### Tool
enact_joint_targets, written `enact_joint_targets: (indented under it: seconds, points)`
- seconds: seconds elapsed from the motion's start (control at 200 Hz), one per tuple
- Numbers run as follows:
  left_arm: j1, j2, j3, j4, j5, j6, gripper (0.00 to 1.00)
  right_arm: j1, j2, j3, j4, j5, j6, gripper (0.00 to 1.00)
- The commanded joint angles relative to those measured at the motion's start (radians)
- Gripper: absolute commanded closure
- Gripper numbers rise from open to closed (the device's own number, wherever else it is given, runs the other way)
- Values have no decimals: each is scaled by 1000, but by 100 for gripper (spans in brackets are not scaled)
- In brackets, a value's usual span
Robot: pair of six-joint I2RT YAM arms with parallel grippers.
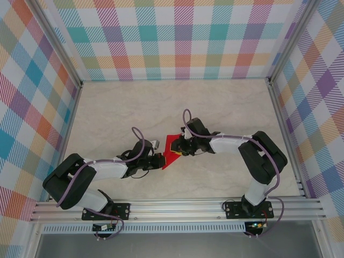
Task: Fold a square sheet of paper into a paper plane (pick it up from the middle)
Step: Fourth fold the wing at the center of the table.
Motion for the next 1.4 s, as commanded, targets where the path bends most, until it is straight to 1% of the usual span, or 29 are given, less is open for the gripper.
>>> enact_joint_targets:
  seconds: [0.0, 0.065, 0.135, 0.19, 0.215, 0.24, 0.31, 0.365, 0.45, 0.535, 0.74, 0.805, 0.96, 1.055, 1.195, 1.325, 1.395]
  points:
    - [14, 11, 28, -19, 20, 43, 93, 5, 20, 44, -38, 22, 8, 69]
    - [12, 19, 43, -49, 20, 66, 89, 5, 24, 50, -44, 29, 10, 63]
    - [12, 28, 60, -76, 18, 86, 84, 5, 33, 67, -55, 24, 4, 63]
    - [11, 31, 64, -82, 17, 93, 77, 4, 42, 76, -62, 19, 2, 63]
    - [9, 32, 66, -87, 13, 97, 72, 4, 44, 78, -62, 18, 2, 63]
    - [7, 33, 71, -94, 8, 102, 70, 5, 45, 80, -62, 18, 2, 63]
    - [-2, 38, 88, -119, -8, 120, 67, 4, 47, 83, -68, 20, 3, 63]
    - [-13, 45, 105, -146, -25, 136, 62, 4, 47, 86, -69, 19, 1, 63]
    - [-31, 55, 131, -177, -45, 159, 60, 5, 50, 89, -70, 17, 1, 63]
    - [-59, 57, 156, -214, -99, 178, 58, 5, 50, 90, -75, 21, 2, 63]
    - [-123, 79, 214, -309, -238, 223, 57, 4, 44, 87, -77, 23, 6, 63]
    - [-142, 90, 229, -327, -262, 232, 57, 4, 44, 89, -80, 23, 4, 63]
    - [-177, 101, 241, -350, -318, 232, 63, 5, 41, 92, -83, 24, 2, 64]
    - [-186, 101, 240, -355, -341, 226, 66, 5, 41, 95, -85, 25, 1, 64]
    - [-199, 96, 244, -361, -366, 229, 68, 5, 44, 102, -89, 25, 1, 67]
    - [-212, 69, 238, -360, -376, 235, 64, 5, 48, 112, -101, 23, 0, 73]
    - [-217, 50, 233, -356, -371, 243, 61, 5, 50, 119, -119, 29, 3, 74]
